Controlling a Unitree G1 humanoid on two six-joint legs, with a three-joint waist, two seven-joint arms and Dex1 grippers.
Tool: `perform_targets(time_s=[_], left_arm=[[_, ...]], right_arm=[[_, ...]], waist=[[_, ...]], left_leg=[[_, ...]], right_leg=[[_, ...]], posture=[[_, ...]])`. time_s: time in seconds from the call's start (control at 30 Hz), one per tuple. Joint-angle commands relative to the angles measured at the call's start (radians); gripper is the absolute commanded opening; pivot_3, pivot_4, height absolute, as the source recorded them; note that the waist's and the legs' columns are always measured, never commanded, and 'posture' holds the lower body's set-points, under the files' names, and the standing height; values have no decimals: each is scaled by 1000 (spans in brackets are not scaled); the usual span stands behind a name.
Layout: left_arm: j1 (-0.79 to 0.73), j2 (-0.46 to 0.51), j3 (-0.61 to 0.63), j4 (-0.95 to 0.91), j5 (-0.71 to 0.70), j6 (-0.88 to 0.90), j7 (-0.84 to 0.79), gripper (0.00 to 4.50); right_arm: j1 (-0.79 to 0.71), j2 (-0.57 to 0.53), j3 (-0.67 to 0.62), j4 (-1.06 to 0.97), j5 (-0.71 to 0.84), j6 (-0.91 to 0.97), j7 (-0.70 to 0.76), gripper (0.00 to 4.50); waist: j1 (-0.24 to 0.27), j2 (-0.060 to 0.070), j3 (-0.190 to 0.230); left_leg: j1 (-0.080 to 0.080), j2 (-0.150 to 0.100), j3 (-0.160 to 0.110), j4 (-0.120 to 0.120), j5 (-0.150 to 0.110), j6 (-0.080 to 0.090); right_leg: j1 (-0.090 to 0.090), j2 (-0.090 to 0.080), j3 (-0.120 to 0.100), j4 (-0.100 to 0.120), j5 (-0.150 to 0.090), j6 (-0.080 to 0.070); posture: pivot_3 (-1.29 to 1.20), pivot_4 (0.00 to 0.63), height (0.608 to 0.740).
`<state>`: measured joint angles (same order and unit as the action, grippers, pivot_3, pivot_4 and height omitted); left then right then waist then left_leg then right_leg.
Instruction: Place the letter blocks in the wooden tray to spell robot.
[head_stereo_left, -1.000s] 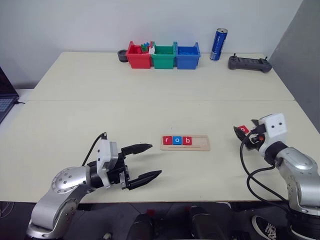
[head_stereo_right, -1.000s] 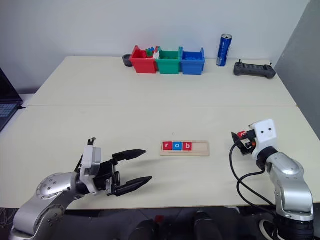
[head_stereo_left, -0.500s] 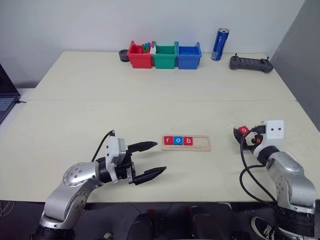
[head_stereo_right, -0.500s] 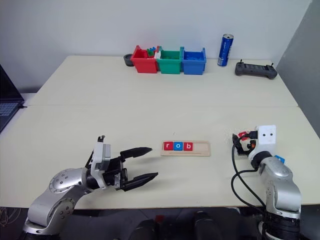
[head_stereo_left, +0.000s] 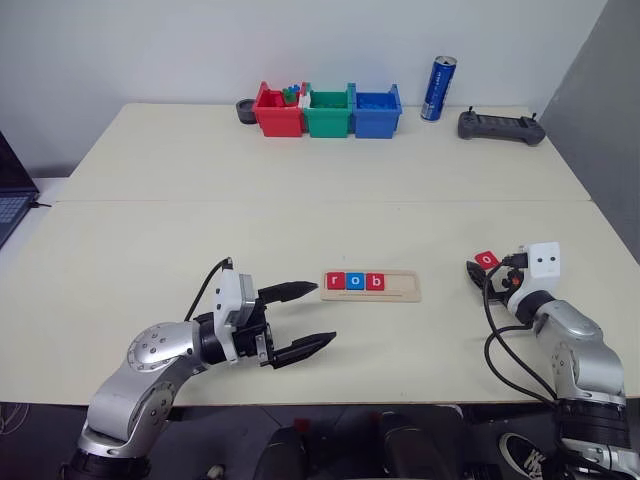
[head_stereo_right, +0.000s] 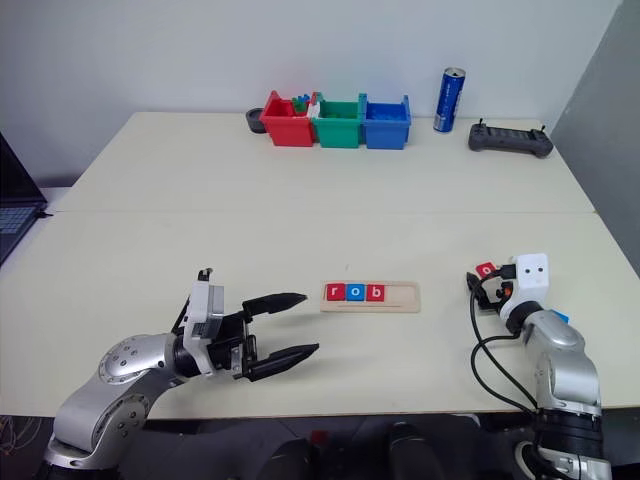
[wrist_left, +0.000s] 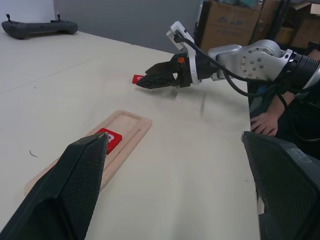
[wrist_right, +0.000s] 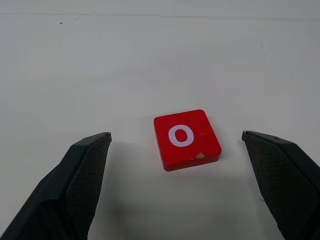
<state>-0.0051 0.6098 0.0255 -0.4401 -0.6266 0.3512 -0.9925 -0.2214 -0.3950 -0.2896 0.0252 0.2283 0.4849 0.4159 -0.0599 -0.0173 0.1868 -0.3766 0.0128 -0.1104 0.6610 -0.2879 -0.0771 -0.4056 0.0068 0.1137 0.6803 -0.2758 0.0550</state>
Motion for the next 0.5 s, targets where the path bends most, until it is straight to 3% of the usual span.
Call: perform_targets(time_s=[0.03,0.27,0.37,0.5], left_arm=[[-12,8,12,-37,-12,3,6,4500],[16,8,20,-48,-11,-4,1,4500],[26,8,22,-50,-10,-8,-1,4500],[26,9,25,-41,-7,-14,-6,4500]], right_arm=[[-33,-21,1,26,16,-42,21,4475],[-52,-26,-14,111,22,-63,18,4475],[-51,-28,-16,122,22,-63,5,3833],[-48,-26,-13,115,23,-56,-14,2556]], waist=[[0,0,0],[0,0,0],[0,0,0],[0,0,0]], left_leg=[[0,0,0,0,0,0],[0,0,0,0,0,0],[0,0,0,0,0,0],[0,0,0,0,0,0]], right_leg=[[0,0,0,0,0,0],[0,0,0,0,0,0],[0,0,0,0,0,0],[0,0,0,0,0,0]], posture=[[0,150,740],[0,150,740],[0,150,740],[0,150,740]])
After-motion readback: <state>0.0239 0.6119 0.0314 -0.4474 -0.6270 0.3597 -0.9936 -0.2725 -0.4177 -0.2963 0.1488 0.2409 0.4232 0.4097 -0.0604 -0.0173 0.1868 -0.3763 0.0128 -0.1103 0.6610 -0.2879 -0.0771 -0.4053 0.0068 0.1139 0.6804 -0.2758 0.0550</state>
